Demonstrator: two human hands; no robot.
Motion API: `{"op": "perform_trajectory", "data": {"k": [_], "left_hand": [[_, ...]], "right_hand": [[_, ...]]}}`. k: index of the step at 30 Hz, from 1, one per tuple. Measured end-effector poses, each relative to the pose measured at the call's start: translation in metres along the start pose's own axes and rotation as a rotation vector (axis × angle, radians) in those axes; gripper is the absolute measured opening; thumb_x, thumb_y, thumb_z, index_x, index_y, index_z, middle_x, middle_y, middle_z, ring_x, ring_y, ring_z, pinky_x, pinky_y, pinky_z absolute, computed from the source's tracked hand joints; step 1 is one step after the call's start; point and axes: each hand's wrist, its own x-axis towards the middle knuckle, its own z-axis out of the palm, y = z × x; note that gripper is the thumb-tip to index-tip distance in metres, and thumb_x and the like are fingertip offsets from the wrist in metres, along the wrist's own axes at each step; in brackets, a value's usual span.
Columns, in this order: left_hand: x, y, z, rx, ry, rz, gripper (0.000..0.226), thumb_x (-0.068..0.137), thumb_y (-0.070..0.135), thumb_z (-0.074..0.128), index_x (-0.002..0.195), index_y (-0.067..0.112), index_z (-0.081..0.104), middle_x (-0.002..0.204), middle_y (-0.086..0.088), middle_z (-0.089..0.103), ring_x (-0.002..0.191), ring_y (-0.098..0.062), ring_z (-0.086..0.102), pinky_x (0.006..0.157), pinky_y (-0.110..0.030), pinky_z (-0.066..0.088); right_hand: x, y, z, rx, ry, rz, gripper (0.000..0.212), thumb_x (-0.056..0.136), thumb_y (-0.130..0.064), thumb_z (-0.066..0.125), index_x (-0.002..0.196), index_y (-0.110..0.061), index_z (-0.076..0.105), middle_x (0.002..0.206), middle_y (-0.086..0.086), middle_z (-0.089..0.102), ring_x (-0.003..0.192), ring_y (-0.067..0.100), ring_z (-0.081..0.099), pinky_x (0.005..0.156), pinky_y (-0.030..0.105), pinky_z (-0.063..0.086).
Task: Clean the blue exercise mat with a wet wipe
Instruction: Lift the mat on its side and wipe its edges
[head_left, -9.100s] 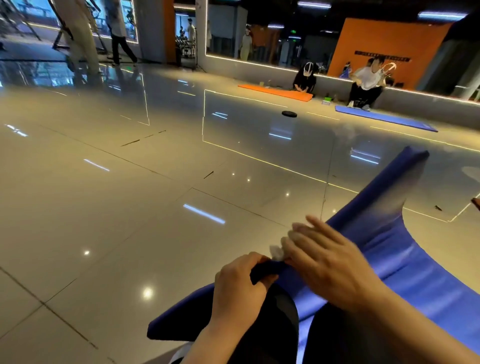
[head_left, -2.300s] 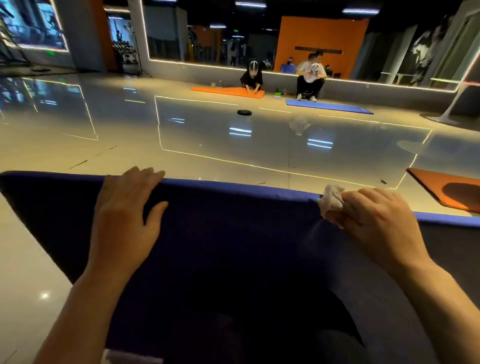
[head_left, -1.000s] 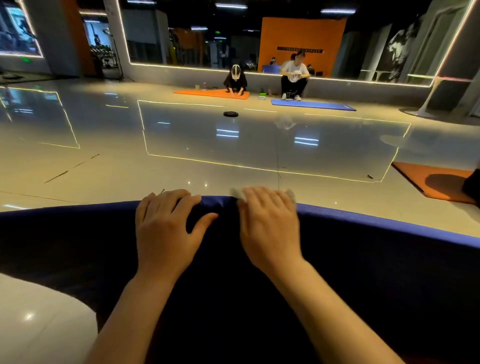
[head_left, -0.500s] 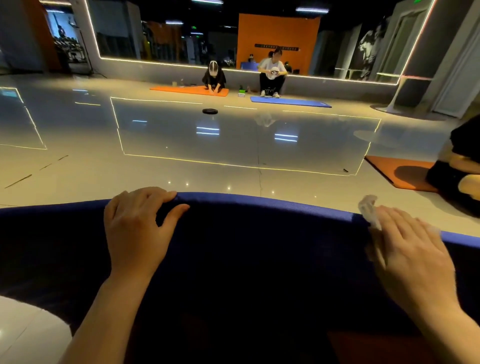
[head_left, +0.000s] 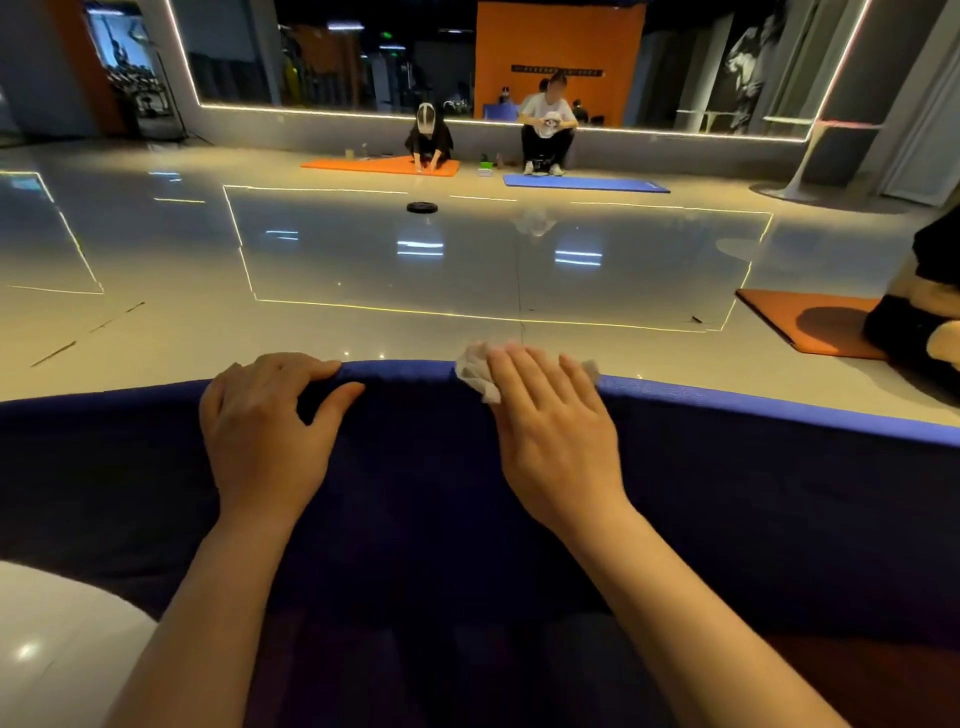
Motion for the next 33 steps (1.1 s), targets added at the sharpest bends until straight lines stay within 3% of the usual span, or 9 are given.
{"op": "perform_trajectory", "data": {"k": [4,8,12,16,20,23,28,33], "left_hand": [[-0.001,-0.002,0.004,0.001,0.028,0.004,0.021,0.083,0.022,0.076,0.098,0.008,0.07,0.097,-0.012,0.07,0.092,-0.033,0.062,0.093,-0.057,0.041],[-0.015,-0.002,0.012,0.042,0.101,0.022,0.023,0.086,0.021,0.073,0.102,0.004,0.069,0.102,-0.016,0.069,0.096,-0.035,0.061,0.098,-0.052,0.036],[-0.014,-0.004,0.011,0.026,0.099,0.036,0.026,0.087,0.026,0.071,0.1,0.004,0.069,0.098,-0.017,0.07,0.093,-0.037,0.062,0.093,-0.048,0.036],[-0.011,-0.009,-0.002,0.016,0.067,0.066,0.029,0.084,0.029,0.07,0.098,0.004,0.07,0.093,-0.016,0.07,0.089,-0.037,0.063,0.086,-0.047,0.037],[-0.005,-0.026,-0.023,0.072,0.07,-0.063,0.033,0.088,0.016,0.07,0.117,0.001,0.064,0.105,-0.023,0.067,0.098,-0.043,0.061,0.092,-0.057,0.041],[0.0,-0.026,-0.035,0.096,0.062,-0.011,0.036,0.092,0.013,0.064,0.126,0.004,0.058,0.115,-0.021,0.064,0.109,-0.041,0.058,0.104,-0.06,0.036],[-0.011,0.011,-0.018,0.0,-0.064,0.148,0.048,0.093,0.034,0.049,0.138,0.017,0.044,0.126,-0.008,0.061,0.121,-0.022,0.051,0.121,-0.039,0.011],[-0.029,-0.022,-0.013,0.075,-0.034,0.069,0.051,0.093,0.039,0.045,0.138,0.014,0.041,0.133,-0.007,0.048,0.127,-0.027,0.042,0.121,-0.034,0.005]], "right_hand": [[-0.038,0.086,-0.034,-0.12,0.019,0.166,0.046,0.095,-0.018,0.037,0.138,-0.011,0.052,0.128,0.009,0.059,0.111,0.031,0.056,0.095,0.047,0.039],[-0.08,0.158,-0.076,-0.147,0.01,0.335,0.048,0.098,-0.031,0.032,0.136,-0.01,0.051,0.13,0.012,0.058,0.117,0.031,0.052,0.102,0.051,0.037],[-0.085,0.166,-0.071,-0.159,0.055,0.236,0.047,0.092,-0.036,0.041,0.126,-0.007,0.054,0.114,0.015,0.061,0.104,0.033,0.051,0.094,0.045,0.032],[-0.066,0.164,-0.067,-0.115,0.065,0.301,0.04,0.092,-0.037,0.038,0.103,-0.007,0.063,0.093,0.013,0.064,0.083,0.036,0.055,0.076,0.034,0.02],[-0.036,0.131,-0.055,-0.015,0.024,0.196,0.037,0.091,-0.039,0.041,0.097,-0.01,0.062,0.089,0.007,0.064,0.08,0.031,0.055,0.075,0.028,0.014],[-0.009,0.084,-0.037,0.08,0.013,0.09,0.035,0.092,-0.04,0.042,0.096,-0.012,0.063,0.09,0.006,0.064,0.08,0.027,0.055,0.075,0.026,0.015],[0.026,-0.017,-0.01,0.27,-0.023,-0.129,0.028,0.092,-0.038,0.044,0.093,-0.016,0.061,0.086,0.001,0.061,0.077,0.021,0.052,0.071,0.026,0.017],[0.042,-0.078,0.009,0.311,-0.062,-0.212,0.016,0.089,-0.025,0.056,0.098,-0.014,0.063,0.092,0.002,0.062,0.083,0.022,0.055,0.079,0.026,0.023]]}}
